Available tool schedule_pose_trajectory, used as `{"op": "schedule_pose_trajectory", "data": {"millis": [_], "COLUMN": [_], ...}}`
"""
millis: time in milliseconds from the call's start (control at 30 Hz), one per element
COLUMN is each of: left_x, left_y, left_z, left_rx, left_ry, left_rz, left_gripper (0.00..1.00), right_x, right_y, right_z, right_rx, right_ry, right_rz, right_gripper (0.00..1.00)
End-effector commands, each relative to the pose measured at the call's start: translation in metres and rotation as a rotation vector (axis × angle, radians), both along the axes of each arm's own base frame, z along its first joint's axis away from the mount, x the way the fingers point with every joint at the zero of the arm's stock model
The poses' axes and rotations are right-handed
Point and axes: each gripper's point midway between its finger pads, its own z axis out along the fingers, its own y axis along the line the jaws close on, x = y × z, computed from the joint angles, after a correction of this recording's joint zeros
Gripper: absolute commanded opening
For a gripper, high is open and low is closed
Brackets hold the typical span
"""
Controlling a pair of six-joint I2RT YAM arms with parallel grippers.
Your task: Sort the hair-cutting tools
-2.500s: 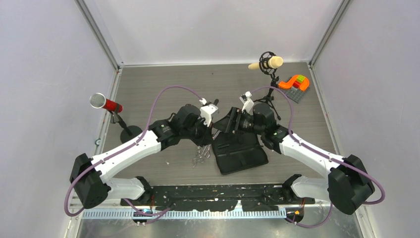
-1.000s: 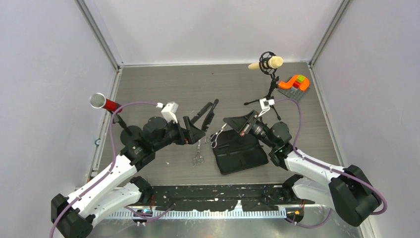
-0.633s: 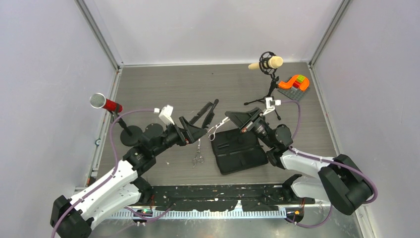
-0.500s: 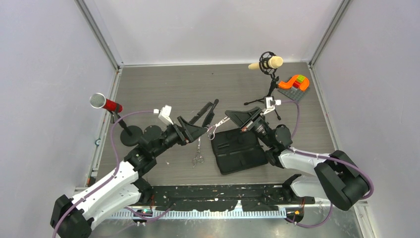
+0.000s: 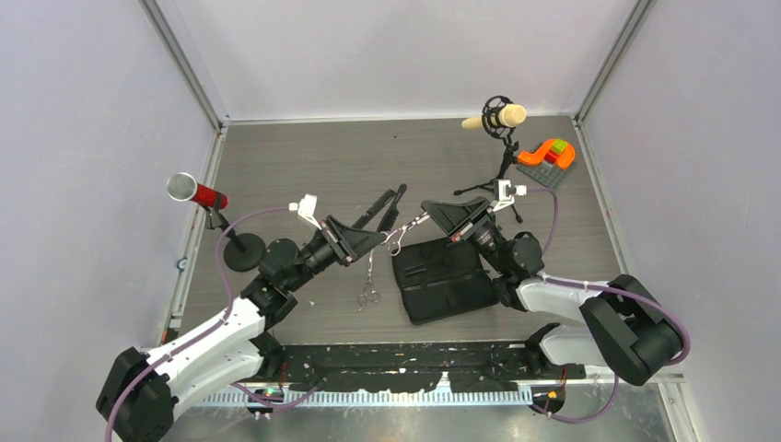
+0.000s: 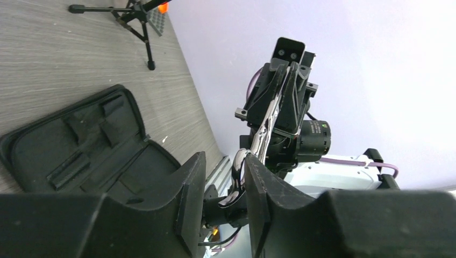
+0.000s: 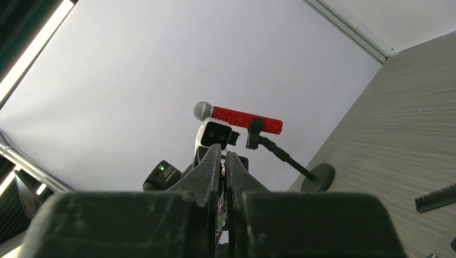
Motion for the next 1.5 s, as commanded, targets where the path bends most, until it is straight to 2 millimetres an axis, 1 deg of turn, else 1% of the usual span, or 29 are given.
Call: {"op": "schedule_pose_trajectory", "data": {"millis": [0, 67, 333, 400, 467, 500, 533, 600, 733, 800, 833, 867, 900, 933, 967, 1000, 1033, 1067, 1100, 1133, 1167, 1200, 1233, 1267, 1300, 1333, 1367, 1400, 1467], "left_x": [-0.005, -0.005, -0.006, -0.004, -0.003, -0.002, -0.001, 0.001, 0.007, 0.012, 0.013, 0.014, 0.015, 0.015, 0.015, 0.016, 0.015, 0.016, 0.017, 0.017, 0.018, 0.019, 0.020, 0.019, 0.020, 0.021, 0.022, 0.023, 0.025], "left_y": [-0.003, -0.005, -0.004, -0.001, 0.002, 0.003, 0.005, 0.008, 0.019, 0.024, 0.026, 0.027, 0.027, 0.027, 0.027, 0.027, 0.026, 0.026, 0.026, 0.027, 0.027, 0.026, 0.025, 0.025, 0.025, 0.025, 0.025, 0.024, 0.023], "left_z": [0.032, 0.031, 0.029, 0.026, 0.021, 0.018, 0.014, 0.007, -0.010, -0.024, -0.030, -0.035, -0.040, -0.046, -0.051, -0.055, -0.058, -0.062, -0.065, -0.075, -0.079, -0.081, -0.082, -0.088, -0.091, -0.094, -0.097, -0.100, -0.107], "left_rx": [-0.103, -0.111, -0.137, -0.138, -0.130, -0.124, -0.110, -0.078, 0.013, 0.080, 0.111, 0.137, 0.156, 0.172, 0.186, 0.191, 0.193, 0.199, 0.210, 0.234, 0.253, 0.265, 0.284, 0.302, 0.327, 0.344, 0.355, 0.363, 0.372], "left_ry": [-0.092, -0.089, -0.097, -0.090, -0.085, -0.083, -0.078, -0.070, -0.052, -0.011, 0.003, 0.006, 0.018, 0.034, 0.047, 0.053, 0.060, 0.065, 0.070, 0.098, 0.109, 0.111, 0.103, 0.129, 0.129, 0.137, 0.145, 0.152, 0.169], "left_rz": [-0.038, -0.045, -0.044, -0.027, -0.009, 0.002, 0.009, 0.023, 0.048, 0.049, 0.042, 0.025, 0.009, -0.010, -0.032, -0.050, -0.075, -0.091, -0.104, -0.119, -0.131, -0.149, -0.165, -0.177, -0.187, -0.193, -0.199, -0.203, -0.212], "left_gripper": [0.32, 0.29, 0.00, 0.00, 0.00, 0.00, 0.00, 0.00, 0.00, 0.00, 0.00, 0.00, 0.00, 0.00, 0.00, 0.00, 0.00, 0.00, 0.00, 0.00, 0.00, 0.00, 0.00, 0.00, 0.00, 0.00, 0.00, 0.00, 0.00], "right_x": [-0.005, -0.005, -0.002, -0.001, 0.000, 0.000, 0.003, 0.006, 0.019, 0.026, 0.028, 0.033, 0.035, 0.039, 0.040, 0.046, 0.043, 0.046, 0.041, 0.038, 0.038, 0.035, 0.034, 0.032, 0.034, 0.029, 0.031, 0.030, 0.032], "right_y": [-0.008, -0.008, -0.008, -0.008, -0.011, -0.013, -0.016, -0.022, -0.036, -0.042, -0.044, -0.052, -0.057, -0.065, -0.075, -0.082, -0.096, -0.101, -0.113, -0.119, -0.125, -0.129, -0.132, -0.134, -0.134, -0.136, -0.137, -0.140, -0.147], "right_z": [0.027, 0.026, 0.017, 0.011, 0.002, -0.002, -0.007, -0.017, -0.047, -0.064, -0.077, -0.084, -0.099, -0.104, -0.117, -0.111, -0.133, -0.130, -0.149, -0.160, -0.166, -0.177, -0.182, -0.192, -0.192, -0.204, -0.205, -0.215, -0.222], "right_rx": [0.080, 0.081, 0.071, 0.056, 0.036, 0.026, 0.009, -0.028, -0.160, -0.255, -0.332, -0.375, -0.470, -0.519, -0.623, -0.659, -0.763, -0.795, -0.877, -0.941, -0.966, -1.019, -1.041, -1.086, -1.103, -1.145, -1.159, -1.190, -1.226], "right_ry": [-0.083, -0.079, -0.064, -0.054, -0.042, -0.036, -0.030, -0.015, 0.057, 0.103, 0.141, 0.163, 0.205, 0.220, 0.261, 0.264, 0.333, 0.342, 0.406, 0.454, 0.486, 0.538, 0.563, 0.604, 0.614, 0.651, 0.656, 0.683, 0.705], "right_rz": [-0.014, -0.014, -0.023, -0.034, -0.054, -0.064, -0.082, -0.108, -0.165, -0.184, -0.186, -0.211, -0.223, -0.250, -0.277, -0.308, -0.328, -0.342, -0.342, -0.327, -0.329, -0.301, -0.291, -0.255, -0.245, -0.210, -0.205, -0.196, -0.215], "right_gripper": [0.05, 0.05, 0.05, 0.11, 0.21, 0.31, 0.36, 0.50, 0.63, 0.66, 0.67, 0.68, 0.68, 0.68, 0.69, 0.70, 0.71, 0.71, 0.71, 0.70, 0.69, 0.69, 0.69, 0.68, 0.66, 0.66, 0.64, 0.64, 0.63]}}
